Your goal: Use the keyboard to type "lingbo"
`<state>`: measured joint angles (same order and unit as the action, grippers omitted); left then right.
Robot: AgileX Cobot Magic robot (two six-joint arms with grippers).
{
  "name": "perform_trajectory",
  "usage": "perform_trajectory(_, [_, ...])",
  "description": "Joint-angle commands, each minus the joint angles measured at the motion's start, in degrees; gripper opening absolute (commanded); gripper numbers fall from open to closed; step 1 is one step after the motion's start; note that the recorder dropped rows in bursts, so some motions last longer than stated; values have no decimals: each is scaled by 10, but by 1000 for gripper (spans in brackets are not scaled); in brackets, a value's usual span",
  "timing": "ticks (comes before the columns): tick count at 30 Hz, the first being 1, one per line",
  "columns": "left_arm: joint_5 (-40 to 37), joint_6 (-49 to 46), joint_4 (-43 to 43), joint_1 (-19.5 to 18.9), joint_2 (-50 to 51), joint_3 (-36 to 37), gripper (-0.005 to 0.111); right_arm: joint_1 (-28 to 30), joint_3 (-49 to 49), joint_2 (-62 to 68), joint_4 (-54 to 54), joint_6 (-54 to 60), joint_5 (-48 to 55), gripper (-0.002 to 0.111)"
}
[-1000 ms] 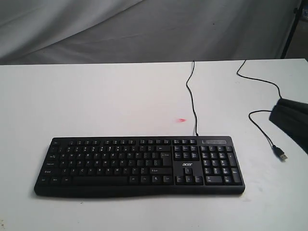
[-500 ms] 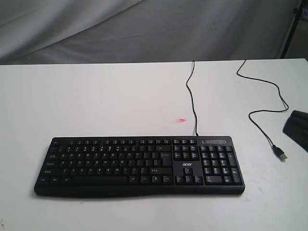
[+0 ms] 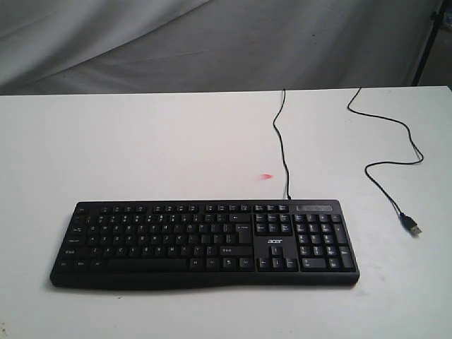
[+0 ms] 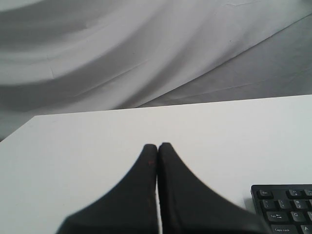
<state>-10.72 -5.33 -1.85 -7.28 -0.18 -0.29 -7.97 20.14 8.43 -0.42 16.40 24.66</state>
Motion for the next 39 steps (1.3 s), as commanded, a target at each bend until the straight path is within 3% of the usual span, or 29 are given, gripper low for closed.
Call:
perform_trajectory(1, [2,2,0,2,2,3,1,58,-3,-53,-3,0,64,0])
perform_trajectory(8, [2,2,0,2,2,3,1,74,-37,-84,-12,2,44,0])
perform_trajectory(19, [2,2,0,2,2,3,1,74,-201,-84,15,-63,-187,0])
perform_trajectory(39, [2,2,0,2,2,3,1,74,-201,-84,12,-66,-165,0])
